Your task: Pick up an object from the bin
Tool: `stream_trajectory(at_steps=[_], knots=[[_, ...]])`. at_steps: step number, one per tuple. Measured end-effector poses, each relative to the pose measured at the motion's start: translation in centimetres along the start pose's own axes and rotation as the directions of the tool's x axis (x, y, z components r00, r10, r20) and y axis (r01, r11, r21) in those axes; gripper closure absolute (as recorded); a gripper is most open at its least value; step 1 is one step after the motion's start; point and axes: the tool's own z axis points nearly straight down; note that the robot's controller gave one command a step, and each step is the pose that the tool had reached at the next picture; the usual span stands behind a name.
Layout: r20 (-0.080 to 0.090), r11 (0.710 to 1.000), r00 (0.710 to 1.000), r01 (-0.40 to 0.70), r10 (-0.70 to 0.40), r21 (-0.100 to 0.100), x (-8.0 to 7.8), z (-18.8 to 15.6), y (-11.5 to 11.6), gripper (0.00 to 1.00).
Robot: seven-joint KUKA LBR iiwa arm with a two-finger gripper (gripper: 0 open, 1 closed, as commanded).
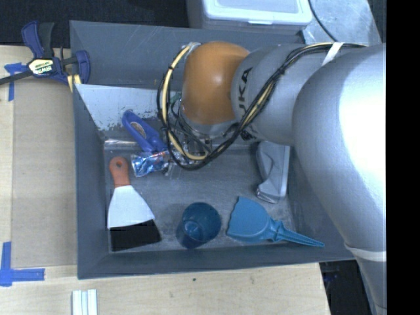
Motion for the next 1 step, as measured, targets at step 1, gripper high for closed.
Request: stream_trajectory(at_steps=[1], knots=[[0.012, 1.0, 1.0, 0.003, -0.003, -0.003, -0.35, -3.66, 0.07, 1.0]])
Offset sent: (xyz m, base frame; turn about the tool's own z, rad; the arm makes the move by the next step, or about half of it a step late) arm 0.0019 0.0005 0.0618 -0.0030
